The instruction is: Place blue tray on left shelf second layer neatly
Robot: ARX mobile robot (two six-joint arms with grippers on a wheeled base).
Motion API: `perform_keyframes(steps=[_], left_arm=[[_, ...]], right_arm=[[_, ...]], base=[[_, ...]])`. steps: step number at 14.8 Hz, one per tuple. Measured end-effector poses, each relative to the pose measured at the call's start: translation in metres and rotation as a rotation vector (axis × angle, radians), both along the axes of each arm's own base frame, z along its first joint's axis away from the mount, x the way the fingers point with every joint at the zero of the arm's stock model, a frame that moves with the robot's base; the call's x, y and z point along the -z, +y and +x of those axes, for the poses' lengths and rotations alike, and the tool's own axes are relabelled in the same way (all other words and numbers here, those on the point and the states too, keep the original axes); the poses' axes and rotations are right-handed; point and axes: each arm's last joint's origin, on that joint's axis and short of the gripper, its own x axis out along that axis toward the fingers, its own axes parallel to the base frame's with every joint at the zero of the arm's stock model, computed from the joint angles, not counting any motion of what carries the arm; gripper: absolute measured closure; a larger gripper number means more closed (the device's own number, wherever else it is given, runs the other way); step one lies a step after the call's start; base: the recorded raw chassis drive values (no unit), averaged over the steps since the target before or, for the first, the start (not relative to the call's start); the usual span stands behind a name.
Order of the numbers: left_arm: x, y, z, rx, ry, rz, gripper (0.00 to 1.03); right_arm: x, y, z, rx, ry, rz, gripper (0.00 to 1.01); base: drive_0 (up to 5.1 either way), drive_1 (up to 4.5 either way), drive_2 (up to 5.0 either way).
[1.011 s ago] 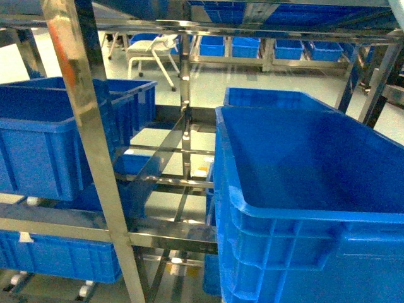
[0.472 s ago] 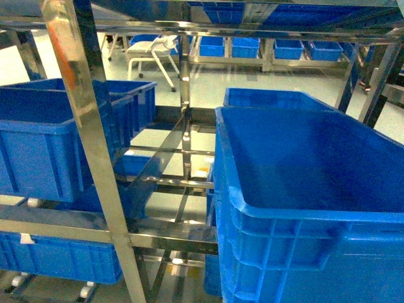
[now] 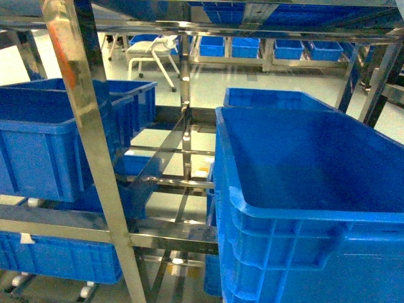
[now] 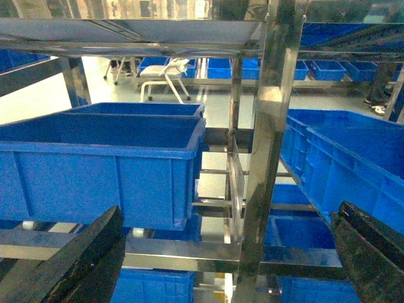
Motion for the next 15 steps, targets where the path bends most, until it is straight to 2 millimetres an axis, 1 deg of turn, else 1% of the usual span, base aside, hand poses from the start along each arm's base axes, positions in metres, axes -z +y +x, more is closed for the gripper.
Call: perform_keyframes(steps=[15], left_arm=[[0.0, 0.0, 0.0, 0.0, 0.0, 0.0, 0.05]], right_arm=[[0.0, 0.0, 0.0, 0.0, 0.0, 0.0, 0.99]], base=[[0.0, 0.0, 0.0]])
